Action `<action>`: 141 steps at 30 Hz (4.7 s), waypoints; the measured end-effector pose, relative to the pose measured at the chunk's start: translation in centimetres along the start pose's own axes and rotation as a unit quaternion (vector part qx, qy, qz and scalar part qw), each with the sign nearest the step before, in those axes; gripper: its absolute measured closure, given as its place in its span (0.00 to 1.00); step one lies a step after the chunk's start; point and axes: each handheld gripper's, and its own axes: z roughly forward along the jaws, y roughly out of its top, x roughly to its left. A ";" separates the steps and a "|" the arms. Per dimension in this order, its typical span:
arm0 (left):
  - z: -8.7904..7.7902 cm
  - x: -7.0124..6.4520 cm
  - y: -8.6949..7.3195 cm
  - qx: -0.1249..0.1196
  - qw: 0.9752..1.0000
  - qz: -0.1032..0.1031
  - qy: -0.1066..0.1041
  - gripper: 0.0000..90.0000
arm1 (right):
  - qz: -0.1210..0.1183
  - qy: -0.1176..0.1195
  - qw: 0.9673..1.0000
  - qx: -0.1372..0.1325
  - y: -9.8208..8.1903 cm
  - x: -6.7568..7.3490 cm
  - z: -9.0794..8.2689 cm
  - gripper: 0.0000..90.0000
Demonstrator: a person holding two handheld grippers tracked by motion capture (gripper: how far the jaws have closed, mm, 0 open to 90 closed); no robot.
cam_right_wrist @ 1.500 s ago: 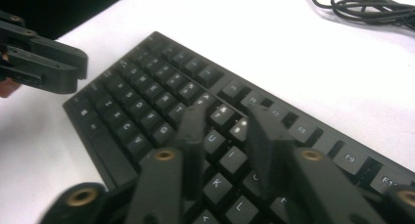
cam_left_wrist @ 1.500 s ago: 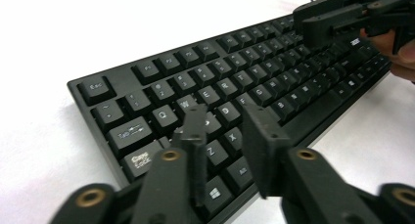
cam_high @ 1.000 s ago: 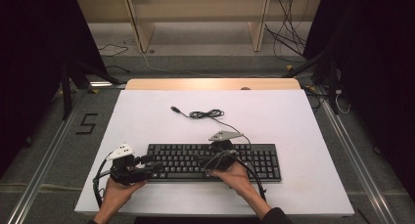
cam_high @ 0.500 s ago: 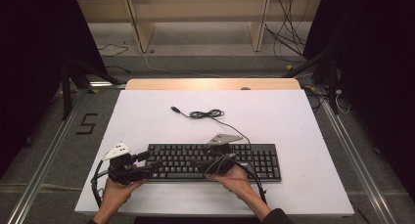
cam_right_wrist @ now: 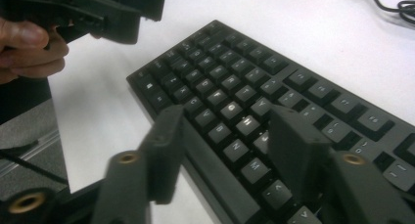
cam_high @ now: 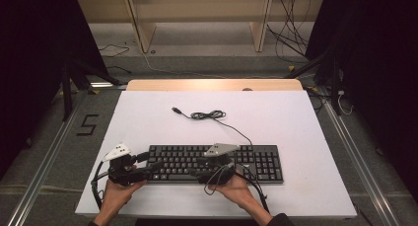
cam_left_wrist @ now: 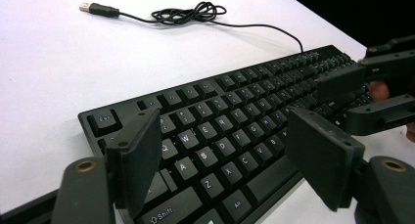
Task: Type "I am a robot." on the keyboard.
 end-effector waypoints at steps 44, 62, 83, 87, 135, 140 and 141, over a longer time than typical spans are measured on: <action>0.3 -0.2 -0.1 0.001 1.000 0.005 -0.006 0.32 | -0.020 -0.027 0.997 0.068 -1.9 -0.1 1.8 1.00; 0.4 0.0 -0.1 -0.002 1.000 0.002 -0.001 0.33 | 0.004 -0.009 1.000 0.024 -1.1 -0.5 0.2 0.84; 1.5 0.5 -0.3 0.035 0.999 0.010 0.025 0.74 | 0.029 -0.016 0.999 -0.022 -0.7 -1.4 -1.8 0.42; 1.9 0.5 -0.5 0.052 0.998 0.017 0.032 0.84 | 0.030 -0.019 0.999 -0.029 -0.7 -1.5 -2.0 0.41; 2.6 0.6 -0.5 0.073 0.997 0.012 0.032 0.75 | 0.026 -0.032 0.998 -0.038 -0.6 -1.7 -2.3 0.37; 2.1 0.3 -0.4 0.056 0.998 0.007 0.029 0.60 | 0.024 -0.032 0.998 -0.038 -0.6 -1.6 -2.1 0.37; 1.9 0.2 -0.4 0.051 0.998 0.008 0.026 0.57 | 0.023 -0.032 0.998 -0.038 -0.7 -1.6 -2.0 0.37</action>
